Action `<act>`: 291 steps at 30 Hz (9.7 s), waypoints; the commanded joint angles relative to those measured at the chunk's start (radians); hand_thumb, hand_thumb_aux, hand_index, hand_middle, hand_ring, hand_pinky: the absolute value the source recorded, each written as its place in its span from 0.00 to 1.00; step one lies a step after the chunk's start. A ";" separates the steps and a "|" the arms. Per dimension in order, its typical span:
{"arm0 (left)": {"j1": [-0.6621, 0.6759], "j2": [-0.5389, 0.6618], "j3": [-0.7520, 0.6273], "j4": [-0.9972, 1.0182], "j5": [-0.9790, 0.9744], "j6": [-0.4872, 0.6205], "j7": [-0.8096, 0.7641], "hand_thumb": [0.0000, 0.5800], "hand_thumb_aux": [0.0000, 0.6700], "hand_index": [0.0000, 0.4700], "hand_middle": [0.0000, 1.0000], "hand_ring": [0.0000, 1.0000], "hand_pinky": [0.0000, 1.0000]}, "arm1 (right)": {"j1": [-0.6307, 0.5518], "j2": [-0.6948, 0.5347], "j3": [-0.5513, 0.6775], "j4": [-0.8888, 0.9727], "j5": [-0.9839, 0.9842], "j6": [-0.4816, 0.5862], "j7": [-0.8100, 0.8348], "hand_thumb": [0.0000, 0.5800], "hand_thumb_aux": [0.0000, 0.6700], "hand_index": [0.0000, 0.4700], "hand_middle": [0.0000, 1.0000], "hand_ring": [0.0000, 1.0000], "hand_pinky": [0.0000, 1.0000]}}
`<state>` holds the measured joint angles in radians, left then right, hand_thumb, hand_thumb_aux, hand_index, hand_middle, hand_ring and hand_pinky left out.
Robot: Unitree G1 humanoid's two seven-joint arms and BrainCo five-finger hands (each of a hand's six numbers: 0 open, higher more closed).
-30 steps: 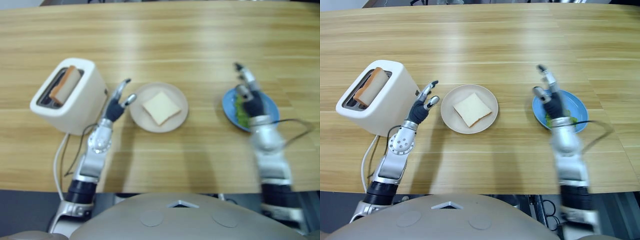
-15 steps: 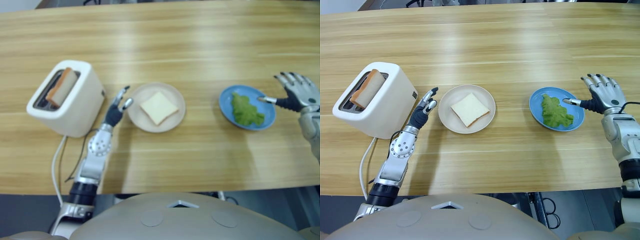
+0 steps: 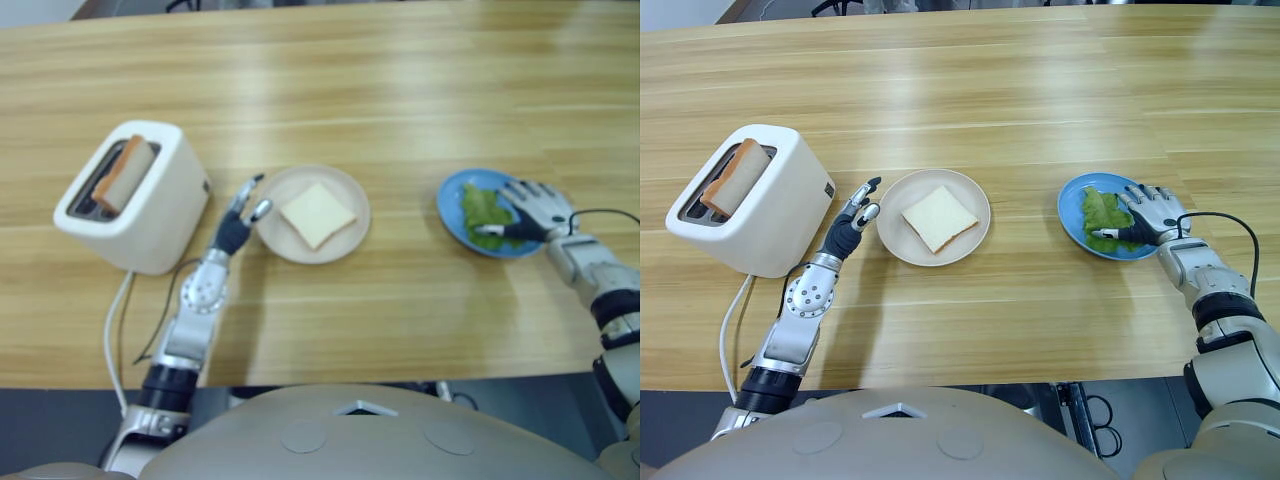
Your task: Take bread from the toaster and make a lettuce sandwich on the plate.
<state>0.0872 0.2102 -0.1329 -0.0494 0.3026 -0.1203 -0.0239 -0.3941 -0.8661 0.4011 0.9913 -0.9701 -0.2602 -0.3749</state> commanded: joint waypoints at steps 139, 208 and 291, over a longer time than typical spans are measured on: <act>-0.147 0.278 0.285 -0.550 -0.254 0.234 -0.260 0.00 0.00 0.00 0.00 0.00 0.00 | 0.297 0.619 -0.438 -1.122 0.765 0.262 0.530 0.00 0.00 0.00 0.00 0.00 0.00; -0.192 0.688 0.682 -0.193 0.053 0.175 -0.188 1.00 1.00 0.98 1.00 1.00 1.00 | 0.433 0.563 -0.389 -1.033 0.612 0.182 0.383 0.00 0.00 0.00 0.00 0.00 0.00; -0.592 -0.118 -0.051 0.897 -0.090 0.112 -0.118 1.00 1.00 0.98 1.00 1.00 1.00 | 0.061 0.539 0.332 -0.389 0.000 0.065 0.503 0.00 0.00 0.00 0.00 0.00 0.00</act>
<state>-0.5195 0.0996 -0.1570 0.8348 0.1977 -0.0156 -0.1229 -0.4081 -0.3216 0.5897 0.4926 -0.8954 -0.2078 0.0113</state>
